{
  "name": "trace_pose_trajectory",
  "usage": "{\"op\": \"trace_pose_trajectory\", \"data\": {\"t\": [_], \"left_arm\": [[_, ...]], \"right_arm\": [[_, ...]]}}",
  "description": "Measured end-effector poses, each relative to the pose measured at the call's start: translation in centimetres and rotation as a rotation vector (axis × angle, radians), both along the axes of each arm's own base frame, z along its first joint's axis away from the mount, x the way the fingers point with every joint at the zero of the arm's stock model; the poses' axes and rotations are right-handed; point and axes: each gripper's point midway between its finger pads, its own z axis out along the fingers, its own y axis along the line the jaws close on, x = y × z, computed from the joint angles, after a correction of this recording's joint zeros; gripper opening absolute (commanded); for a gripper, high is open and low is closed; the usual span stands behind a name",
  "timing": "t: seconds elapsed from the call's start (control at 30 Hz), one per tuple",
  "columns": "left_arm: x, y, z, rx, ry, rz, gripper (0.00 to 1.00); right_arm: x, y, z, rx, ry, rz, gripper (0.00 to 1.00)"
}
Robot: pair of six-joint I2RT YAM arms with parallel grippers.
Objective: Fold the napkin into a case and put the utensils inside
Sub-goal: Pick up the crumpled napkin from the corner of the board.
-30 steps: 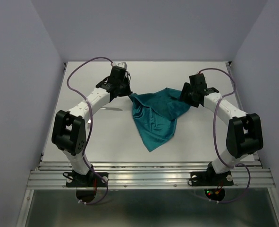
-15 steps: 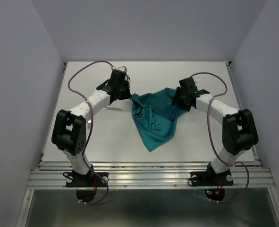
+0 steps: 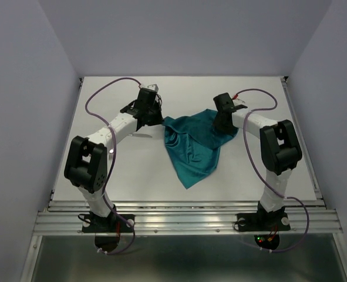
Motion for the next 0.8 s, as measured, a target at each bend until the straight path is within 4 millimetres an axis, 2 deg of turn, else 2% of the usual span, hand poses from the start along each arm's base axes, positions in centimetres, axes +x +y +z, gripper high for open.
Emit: {"op": "trace_pose_trajectory", "data": {"t": [0.07,0.1,0.13,0.3,0.47,0.63,0.8], "left_arm": [[0.0,0.0,0.0,-0.001,0.0,0.0,0.0],[0.0,0.0,0.0,-0.001,0.001,0.0,0.0],[0.0,0.0,0.0,-0.001,0.001,0.0,0.0],[0.0,0.0,0.0,0.001,0.0,0.001,0.0],[0.1,0.3,-0.1,0.018,-0.005,0.008,0.0],[0.0,0.6,-0.3,0.036,-0.003,0.002,0.0],[-0.1,0.8,-0.7,0.052,0.006,0.002,0.0]], "right_arm": [[0.0,-0.3,0.0,-0.011,-0.002,-0.012,0.49],[0.0,-0.4,0.1,-0.017,-0.004,-0.016,0.44],[0.0,-0.6,0.1,-0.024,-0.006,-0.022,0.33],[0.0,-0.8,-0.1,-0.034,-0.013,-0.031,0.03],[-1.9,-1.5,-0.4,-0.045,0.006,-0.023,0.01],[-3.1,-2.0,1.5,-0.038,-0.03,-0.012,0.01],[-5.4,-2.9,3.5,-0.028,-0.073,-0.008,0.01]]}}
